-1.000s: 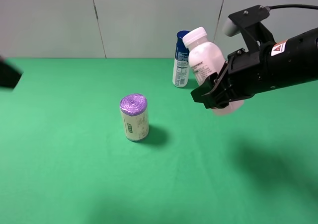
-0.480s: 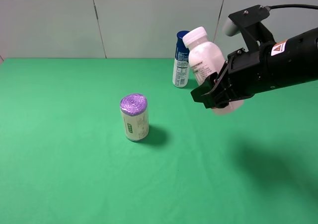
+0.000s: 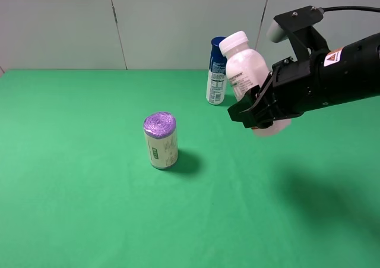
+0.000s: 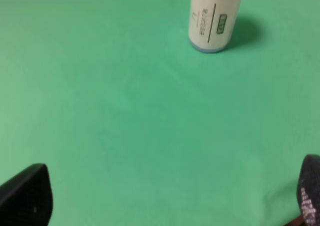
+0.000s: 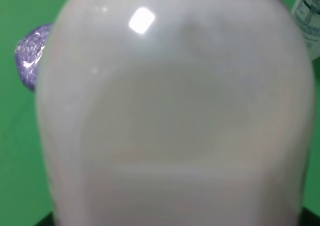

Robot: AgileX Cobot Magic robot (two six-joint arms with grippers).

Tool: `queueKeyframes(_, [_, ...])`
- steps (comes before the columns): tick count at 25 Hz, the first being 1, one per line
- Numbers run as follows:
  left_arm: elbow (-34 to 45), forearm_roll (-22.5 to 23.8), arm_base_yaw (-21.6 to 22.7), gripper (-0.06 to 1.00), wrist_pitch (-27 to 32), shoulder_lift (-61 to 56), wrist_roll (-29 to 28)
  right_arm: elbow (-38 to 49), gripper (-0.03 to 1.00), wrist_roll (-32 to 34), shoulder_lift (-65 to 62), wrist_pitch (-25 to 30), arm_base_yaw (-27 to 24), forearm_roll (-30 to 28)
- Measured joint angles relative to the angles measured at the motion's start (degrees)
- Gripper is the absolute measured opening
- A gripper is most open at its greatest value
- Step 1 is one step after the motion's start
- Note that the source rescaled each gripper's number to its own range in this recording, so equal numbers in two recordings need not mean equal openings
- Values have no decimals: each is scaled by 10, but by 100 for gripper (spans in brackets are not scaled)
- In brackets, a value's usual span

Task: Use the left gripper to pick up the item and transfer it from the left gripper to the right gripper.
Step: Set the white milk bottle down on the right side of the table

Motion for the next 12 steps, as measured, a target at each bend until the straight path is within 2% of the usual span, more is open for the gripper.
queueKeyframes(12, [0,0,4,96,-4,0,3,0,8,1,0,-1,0,0])
